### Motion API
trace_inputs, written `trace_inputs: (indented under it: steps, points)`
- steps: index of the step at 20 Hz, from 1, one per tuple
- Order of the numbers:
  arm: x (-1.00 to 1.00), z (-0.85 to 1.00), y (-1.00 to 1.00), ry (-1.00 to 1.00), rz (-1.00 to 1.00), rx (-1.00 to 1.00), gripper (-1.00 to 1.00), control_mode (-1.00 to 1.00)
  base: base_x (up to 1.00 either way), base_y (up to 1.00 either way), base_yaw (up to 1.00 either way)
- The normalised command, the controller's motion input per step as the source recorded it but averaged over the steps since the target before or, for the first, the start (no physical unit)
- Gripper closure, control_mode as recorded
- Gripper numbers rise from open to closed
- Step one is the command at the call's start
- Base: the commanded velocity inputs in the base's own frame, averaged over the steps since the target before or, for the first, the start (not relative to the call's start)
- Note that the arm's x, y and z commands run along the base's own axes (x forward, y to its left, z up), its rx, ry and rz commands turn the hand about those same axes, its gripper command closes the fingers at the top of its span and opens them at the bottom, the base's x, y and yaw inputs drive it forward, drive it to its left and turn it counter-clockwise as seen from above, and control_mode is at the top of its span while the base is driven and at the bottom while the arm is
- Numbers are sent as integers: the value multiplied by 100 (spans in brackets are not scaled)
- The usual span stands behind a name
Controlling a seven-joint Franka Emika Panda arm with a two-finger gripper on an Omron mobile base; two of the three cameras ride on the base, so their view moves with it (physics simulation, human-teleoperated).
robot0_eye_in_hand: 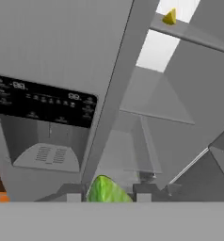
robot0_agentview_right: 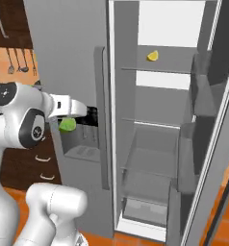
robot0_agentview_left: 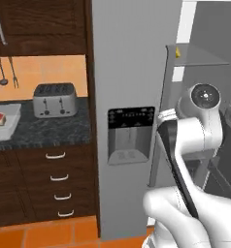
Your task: Place one lemon wedge and one steak in each tupperware on the nearby counter, to pack two identical lunches.
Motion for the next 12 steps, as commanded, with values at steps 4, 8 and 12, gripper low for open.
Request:
trace_inputs:
  steps: [4, 8, 12]
  points:
    - [0, 0, 0, 0, 0, 0, 100, 100, -9, 100, 10]
    - [0, 0, 0, 0, 0, 0, 100, 100, 25, 100, 2]
    - [0, 0, 0, 0, 0, 0, 100, 100, 55, 100, 0]
